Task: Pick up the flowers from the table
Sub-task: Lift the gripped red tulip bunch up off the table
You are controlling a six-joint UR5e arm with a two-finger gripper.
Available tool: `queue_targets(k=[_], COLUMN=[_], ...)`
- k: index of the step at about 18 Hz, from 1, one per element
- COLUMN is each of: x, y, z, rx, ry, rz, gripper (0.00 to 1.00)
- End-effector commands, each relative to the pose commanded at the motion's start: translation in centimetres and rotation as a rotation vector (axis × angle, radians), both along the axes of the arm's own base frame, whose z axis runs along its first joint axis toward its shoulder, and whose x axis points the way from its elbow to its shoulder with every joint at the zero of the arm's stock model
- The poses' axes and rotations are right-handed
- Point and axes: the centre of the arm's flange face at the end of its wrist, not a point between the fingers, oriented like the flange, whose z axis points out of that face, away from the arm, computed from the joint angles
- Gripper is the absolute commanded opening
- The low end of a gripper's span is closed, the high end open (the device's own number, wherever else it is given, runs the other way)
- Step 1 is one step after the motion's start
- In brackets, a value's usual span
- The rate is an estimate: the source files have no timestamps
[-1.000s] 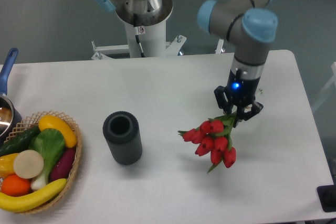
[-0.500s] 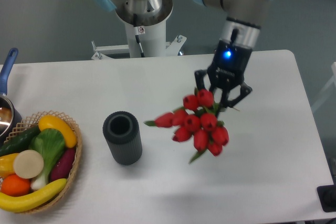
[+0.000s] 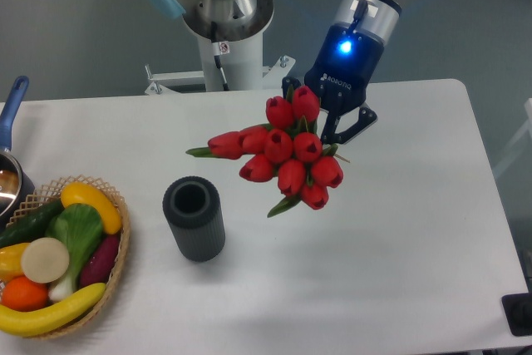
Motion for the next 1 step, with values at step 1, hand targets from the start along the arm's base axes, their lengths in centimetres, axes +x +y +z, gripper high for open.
queue_targets(k=[1], x=[0.13], y=[-0.04], z=[0.02], rx=[0.001], ry=[0.0], rz=[-0.001], gripper=[0.32])
